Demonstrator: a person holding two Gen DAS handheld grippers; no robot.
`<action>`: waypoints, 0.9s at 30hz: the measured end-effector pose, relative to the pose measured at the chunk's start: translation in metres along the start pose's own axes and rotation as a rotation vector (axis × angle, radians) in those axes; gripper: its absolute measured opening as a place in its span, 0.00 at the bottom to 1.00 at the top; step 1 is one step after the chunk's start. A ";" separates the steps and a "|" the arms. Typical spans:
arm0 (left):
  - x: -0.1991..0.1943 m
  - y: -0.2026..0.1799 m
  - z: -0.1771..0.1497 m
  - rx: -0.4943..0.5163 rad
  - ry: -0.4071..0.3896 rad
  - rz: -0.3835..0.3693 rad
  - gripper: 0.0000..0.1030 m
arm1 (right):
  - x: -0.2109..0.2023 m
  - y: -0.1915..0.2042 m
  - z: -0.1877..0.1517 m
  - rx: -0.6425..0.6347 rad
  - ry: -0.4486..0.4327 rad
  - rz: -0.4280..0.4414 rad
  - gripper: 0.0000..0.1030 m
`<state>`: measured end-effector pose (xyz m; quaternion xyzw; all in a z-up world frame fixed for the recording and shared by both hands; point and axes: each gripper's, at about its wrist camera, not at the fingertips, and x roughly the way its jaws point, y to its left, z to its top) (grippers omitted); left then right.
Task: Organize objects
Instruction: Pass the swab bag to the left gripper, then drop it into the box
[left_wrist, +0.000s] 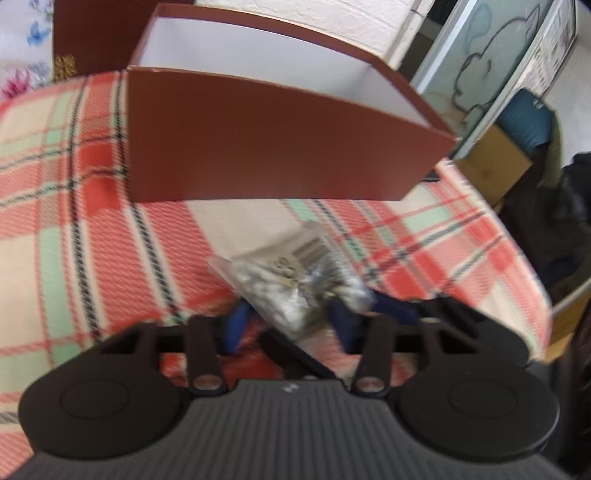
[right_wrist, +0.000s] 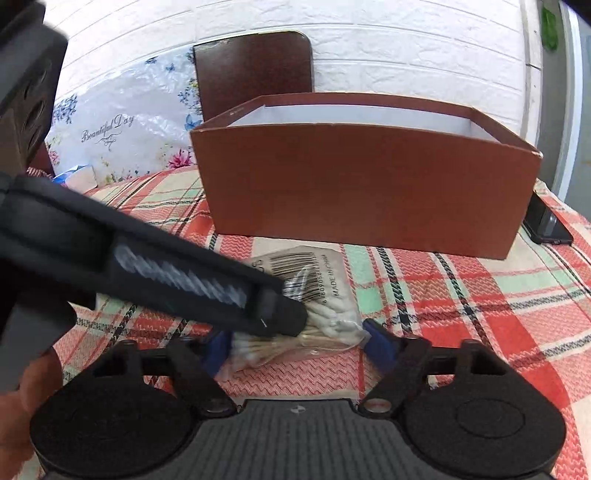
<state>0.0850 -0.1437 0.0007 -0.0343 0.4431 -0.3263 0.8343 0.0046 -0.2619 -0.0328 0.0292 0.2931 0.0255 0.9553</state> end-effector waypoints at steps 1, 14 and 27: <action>-0.005 -0.002 0.002 -0.003 -0.008 -0.006 0.42 | -0.003 0.000 -0.001 0.001 -0.019 0.000 0.67; -0.048 -0.042 0.116 0.232 -0.358 0.213 0.82 | -0.010 -0.001 0.088 -0.015 -0.477 -0.010 0.81; -0.018 -0.017 0.097 0.137 -0.263 0.392 0.77 | 0.006 -0.028 0.058 0.033 -0.462 -0.134 0.88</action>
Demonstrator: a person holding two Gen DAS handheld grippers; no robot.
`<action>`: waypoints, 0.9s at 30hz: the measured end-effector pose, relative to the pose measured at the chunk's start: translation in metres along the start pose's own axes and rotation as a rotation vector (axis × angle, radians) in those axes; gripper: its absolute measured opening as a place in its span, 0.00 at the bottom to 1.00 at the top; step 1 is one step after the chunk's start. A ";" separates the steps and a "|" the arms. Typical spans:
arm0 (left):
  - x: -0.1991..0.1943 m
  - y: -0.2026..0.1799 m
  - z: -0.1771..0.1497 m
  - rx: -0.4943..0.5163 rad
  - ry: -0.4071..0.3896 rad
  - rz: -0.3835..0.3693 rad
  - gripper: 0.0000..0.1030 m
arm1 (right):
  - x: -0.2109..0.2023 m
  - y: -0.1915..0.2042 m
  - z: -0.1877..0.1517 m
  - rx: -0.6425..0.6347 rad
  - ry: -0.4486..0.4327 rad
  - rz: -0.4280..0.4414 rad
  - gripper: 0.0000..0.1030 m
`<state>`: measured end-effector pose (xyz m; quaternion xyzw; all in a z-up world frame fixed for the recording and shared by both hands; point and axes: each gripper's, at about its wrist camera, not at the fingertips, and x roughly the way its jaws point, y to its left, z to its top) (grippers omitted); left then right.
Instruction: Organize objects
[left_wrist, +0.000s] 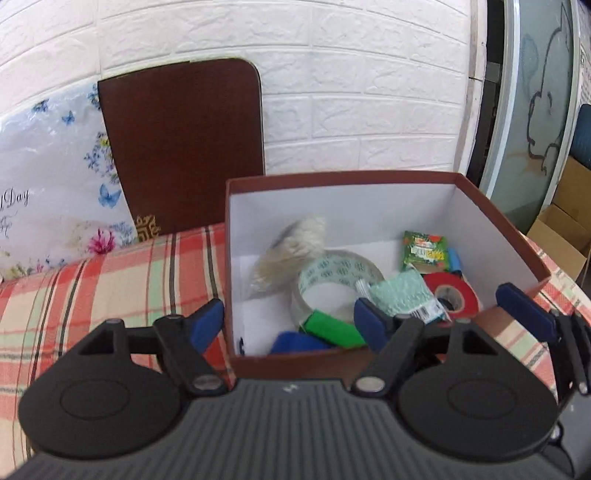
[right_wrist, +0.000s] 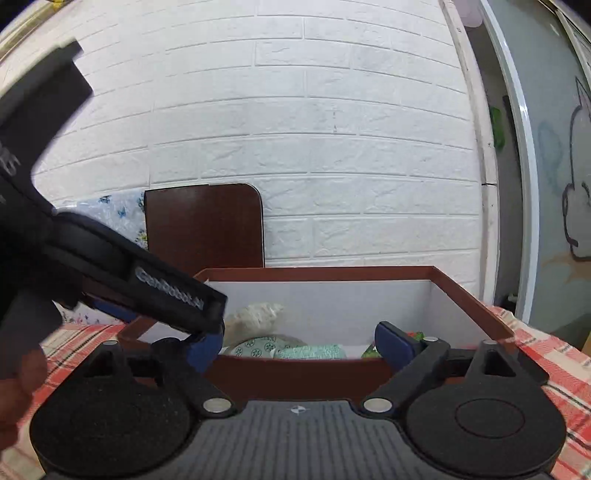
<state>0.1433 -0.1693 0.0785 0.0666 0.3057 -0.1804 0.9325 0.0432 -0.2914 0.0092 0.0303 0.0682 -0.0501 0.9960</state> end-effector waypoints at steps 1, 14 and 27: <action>-0.003 -0.001 -0.002 -0.009 0.003 0.006 0.77 | -0.006 0.000 0.000 -0.002 0.002 -0.003 0.88; -0.078 0.012 -0.049 -0.040 0.036 0.088 0.80 | -0.079 0.007 -0.007 0.040 0.146 0.055 0.89; -0.129 0.020 -0.075 -0.057 -0.005 0.126 1.00 | -0.124 0.009 0.020 0.143 0.146 0.065 0.96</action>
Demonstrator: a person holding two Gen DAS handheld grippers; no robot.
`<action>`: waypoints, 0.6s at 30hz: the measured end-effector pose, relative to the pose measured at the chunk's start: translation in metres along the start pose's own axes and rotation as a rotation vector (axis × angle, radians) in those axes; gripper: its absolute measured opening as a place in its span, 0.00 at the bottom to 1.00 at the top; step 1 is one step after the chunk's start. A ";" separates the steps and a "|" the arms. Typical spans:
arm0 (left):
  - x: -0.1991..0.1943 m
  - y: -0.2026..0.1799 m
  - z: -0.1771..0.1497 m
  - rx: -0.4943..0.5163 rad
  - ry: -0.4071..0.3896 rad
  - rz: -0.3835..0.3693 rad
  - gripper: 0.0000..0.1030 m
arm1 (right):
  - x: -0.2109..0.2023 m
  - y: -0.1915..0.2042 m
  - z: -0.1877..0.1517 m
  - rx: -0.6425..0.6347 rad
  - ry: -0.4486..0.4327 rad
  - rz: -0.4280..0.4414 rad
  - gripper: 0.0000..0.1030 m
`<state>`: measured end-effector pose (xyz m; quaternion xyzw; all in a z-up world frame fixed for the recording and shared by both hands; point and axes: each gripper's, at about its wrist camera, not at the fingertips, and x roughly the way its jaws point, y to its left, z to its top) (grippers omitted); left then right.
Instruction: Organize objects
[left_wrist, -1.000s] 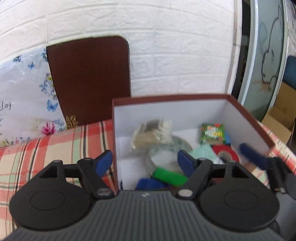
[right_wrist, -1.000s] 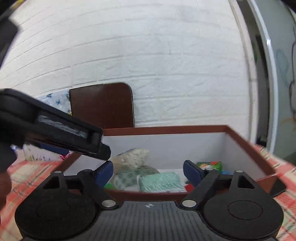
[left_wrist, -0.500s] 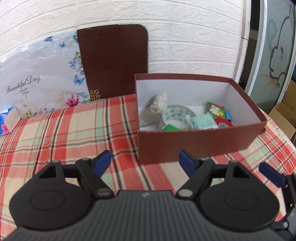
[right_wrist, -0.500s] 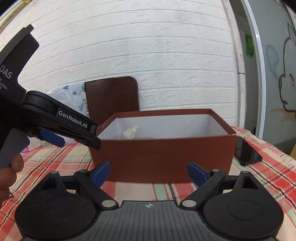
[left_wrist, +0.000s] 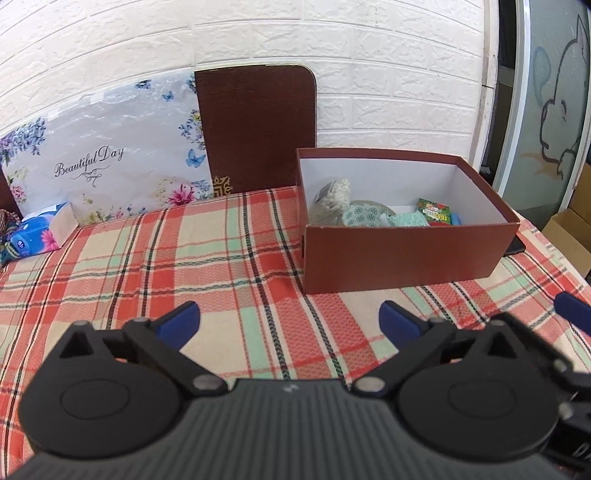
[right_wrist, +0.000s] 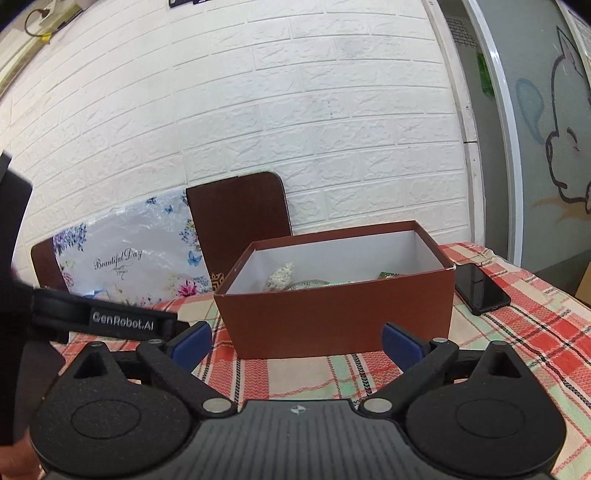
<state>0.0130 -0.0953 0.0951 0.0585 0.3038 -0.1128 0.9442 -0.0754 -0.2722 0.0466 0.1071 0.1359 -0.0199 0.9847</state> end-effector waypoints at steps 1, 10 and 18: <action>-0.001 0.000 -0.003 0.002 0.003 0.004 1.00 | -0.003 0.001 0.001 0.006 -0.006 0.000 0.97; -0.016 -0.004 -0.016 0.019 -0.020 0.003 1.00 | -0.023 0.005 0.001 0.019 -0.042 -0.016 0.97; -0.024 -0.006 -0.021 0.025 -0.061 0.045 1.00 | -0.026 0.006 -0.001 0.019 -0.044 -0.030 0.98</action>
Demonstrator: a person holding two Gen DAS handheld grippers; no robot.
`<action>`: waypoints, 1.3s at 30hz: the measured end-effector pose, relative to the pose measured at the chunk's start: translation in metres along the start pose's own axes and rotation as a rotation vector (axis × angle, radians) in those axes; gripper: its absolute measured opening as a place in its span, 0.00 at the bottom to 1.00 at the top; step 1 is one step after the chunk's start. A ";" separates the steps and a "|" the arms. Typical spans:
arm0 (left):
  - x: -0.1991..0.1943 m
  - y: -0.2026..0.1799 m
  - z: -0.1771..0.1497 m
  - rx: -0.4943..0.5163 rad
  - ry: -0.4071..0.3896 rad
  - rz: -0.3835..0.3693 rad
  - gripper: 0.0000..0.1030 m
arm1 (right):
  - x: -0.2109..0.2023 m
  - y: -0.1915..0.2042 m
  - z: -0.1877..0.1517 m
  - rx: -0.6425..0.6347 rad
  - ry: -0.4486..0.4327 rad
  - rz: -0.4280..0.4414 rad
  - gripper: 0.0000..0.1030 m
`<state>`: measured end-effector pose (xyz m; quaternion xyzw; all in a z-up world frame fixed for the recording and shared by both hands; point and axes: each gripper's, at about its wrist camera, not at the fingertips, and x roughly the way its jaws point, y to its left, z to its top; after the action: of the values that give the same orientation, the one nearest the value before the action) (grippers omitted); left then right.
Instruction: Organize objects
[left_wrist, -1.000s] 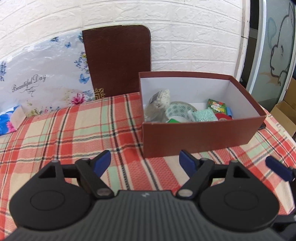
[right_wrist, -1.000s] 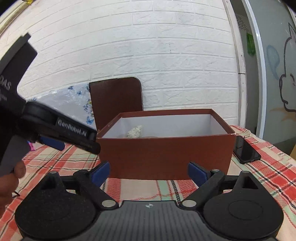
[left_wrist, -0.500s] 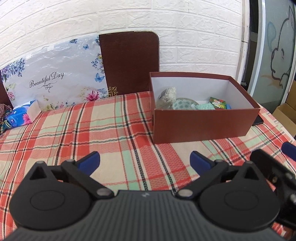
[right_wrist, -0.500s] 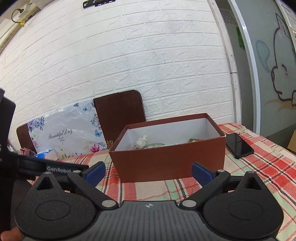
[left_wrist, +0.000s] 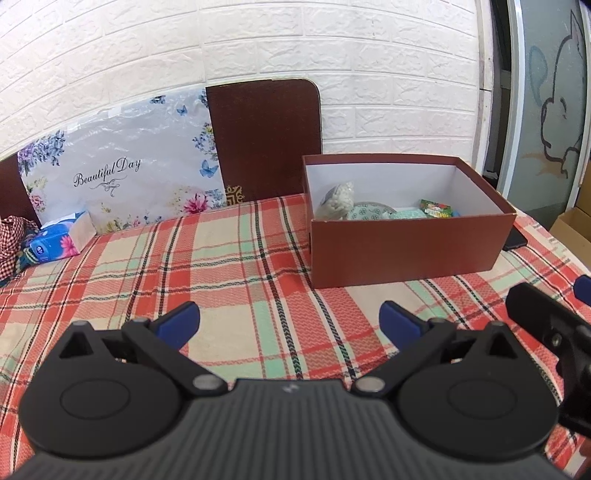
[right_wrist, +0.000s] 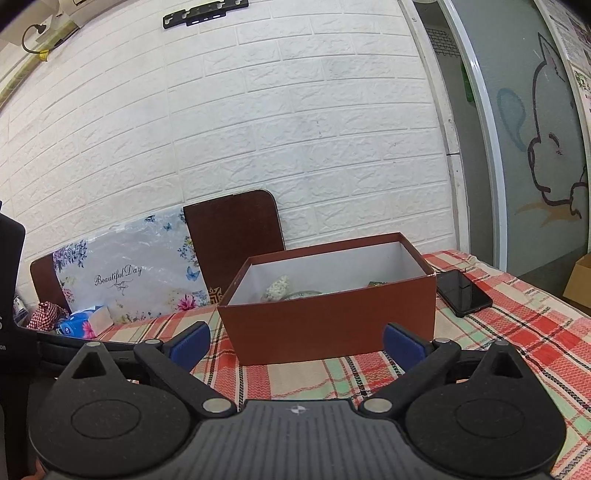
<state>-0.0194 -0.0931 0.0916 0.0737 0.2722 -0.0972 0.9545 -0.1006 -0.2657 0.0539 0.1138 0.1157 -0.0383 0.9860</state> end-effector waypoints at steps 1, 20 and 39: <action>-0.001 0.000 -0.001 0.001 0.000 0.000 1.00 | -0.001 0.001 0.000 -0.001 -0.001 -0.001 0.98; 0.008 0.001 -0.008 -0.016 0.069 -0.028 1.00 | -0.001 0.004 -0.005 -0.018 0.018 -0.008 0.98; 0.017 0.002 -0.016 -0.003 0.117 -0.003 1.00 | 0.002 0.006 -0.011 -0.019 0.044 -0.020 0.98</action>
<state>-0.0125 -0.0904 0.0695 0.0776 0.3279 -0.0939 0.9368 -0.1007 -0.2570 0.0442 0.1039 0.1388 -0.0444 0.9839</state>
